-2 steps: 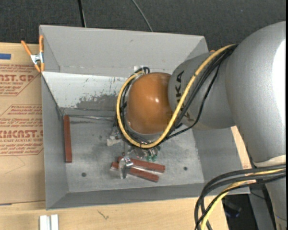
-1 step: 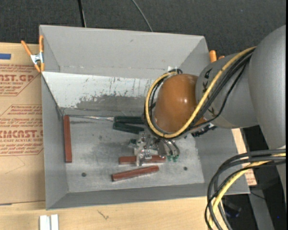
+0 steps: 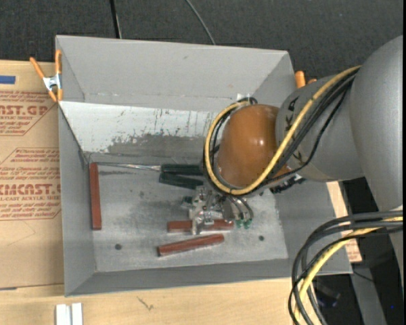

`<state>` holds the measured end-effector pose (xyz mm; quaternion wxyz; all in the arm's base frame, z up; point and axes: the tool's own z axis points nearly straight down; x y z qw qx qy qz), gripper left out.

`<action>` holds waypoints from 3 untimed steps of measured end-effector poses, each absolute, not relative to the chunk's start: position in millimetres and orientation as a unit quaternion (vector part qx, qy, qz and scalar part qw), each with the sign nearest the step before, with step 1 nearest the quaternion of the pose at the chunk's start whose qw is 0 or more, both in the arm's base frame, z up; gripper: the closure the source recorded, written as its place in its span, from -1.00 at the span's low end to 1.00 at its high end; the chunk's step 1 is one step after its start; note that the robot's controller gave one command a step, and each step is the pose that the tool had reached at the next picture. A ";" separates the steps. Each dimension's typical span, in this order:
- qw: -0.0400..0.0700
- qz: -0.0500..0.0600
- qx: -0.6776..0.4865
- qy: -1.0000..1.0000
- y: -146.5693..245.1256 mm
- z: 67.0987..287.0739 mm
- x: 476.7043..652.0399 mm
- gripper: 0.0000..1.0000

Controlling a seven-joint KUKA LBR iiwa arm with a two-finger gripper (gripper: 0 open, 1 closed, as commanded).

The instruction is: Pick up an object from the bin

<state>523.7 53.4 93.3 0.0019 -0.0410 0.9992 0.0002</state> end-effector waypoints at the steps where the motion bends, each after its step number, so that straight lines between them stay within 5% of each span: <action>1: 0.001 0.001 -0.038 0.999 64.9 188.8 529.3 1.00; 2: 0.001 0.001 -0.038 0.999 65.0 188.8 529.3 1.00; 3: 0.005 -0.001 -0.165 0.986 37.4 335.5 511.0 1.00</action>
Offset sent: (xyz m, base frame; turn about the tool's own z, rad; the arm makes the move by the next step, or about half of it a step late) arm 0.0000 0.0000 0.0000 0.0000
